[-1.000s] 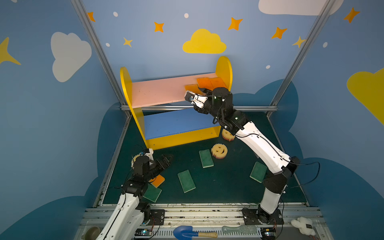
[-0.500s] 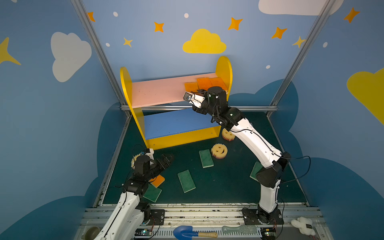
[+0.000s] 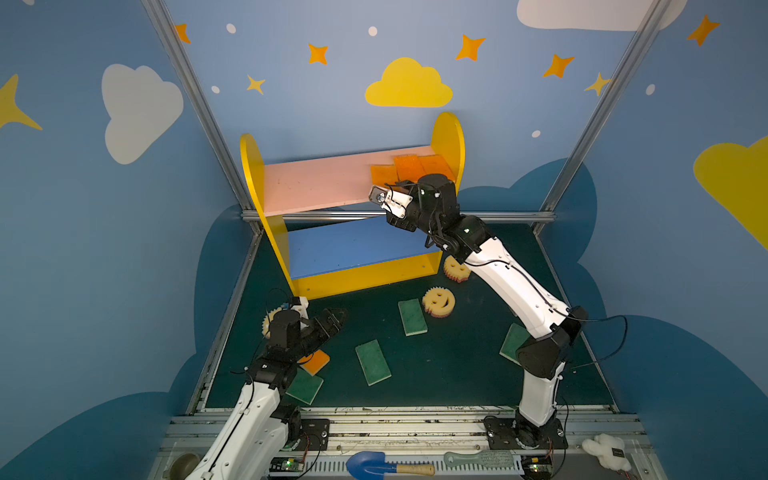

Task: Place and organize the cleaning sponges onto the shelf
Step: 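Slide the sponge along the pink shelf toward the other sponges with the right gripper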

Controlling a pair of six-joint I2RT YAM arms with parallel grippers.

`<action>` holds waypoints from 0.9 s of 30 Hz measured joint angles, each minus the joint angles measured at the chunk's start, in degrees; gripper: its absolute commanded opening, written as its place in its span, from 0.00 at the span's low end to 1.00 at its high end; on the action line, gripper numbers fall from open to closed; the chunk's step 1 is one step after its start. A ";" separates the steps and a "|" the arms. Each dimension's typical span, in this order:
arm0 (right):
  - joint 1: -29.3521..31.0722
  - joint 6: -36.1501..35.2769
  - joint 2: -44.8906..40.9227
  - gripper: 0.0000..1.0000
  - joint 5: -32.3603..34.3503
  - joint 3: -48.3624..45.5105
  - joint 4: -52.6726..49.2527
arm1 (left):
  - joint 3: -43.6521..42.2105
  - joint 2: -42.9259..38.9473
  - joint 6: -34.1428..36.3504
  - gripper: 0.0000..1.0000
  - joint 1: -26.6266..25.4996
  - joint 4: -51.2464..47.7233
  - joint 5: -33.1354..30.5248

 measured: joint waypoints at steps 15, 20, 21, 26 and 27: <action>0.13 -0.39 -0.63 0.76 -0.70 0.11 0.44 | 0.04 1.11 0.22 0.99 0.00 0.35 0.00; 0.55 -0.74 -2.99 0.77 -1.09 -1.81 0.48 | 0.09 1.25 0.24 0.99 0.00 0.37 0.02; 0.66 -0.83 -3.69 0.77 -1.09 -2.34 0.50 | 0.09 1.31 0.22 0.99 0.00 0.39 0.02; 0.90 -0.98 -6.78 0.77 -1.42 -3.87 0.87 | 0.09 1.51 0.22 0.99 0.00 0.39 0.07; 0.92 -0.94 -7.19 0.77 -1.60 -3.93 0.94 | 0.09 1.49 0.22 0.99 0.00 0.39 0.09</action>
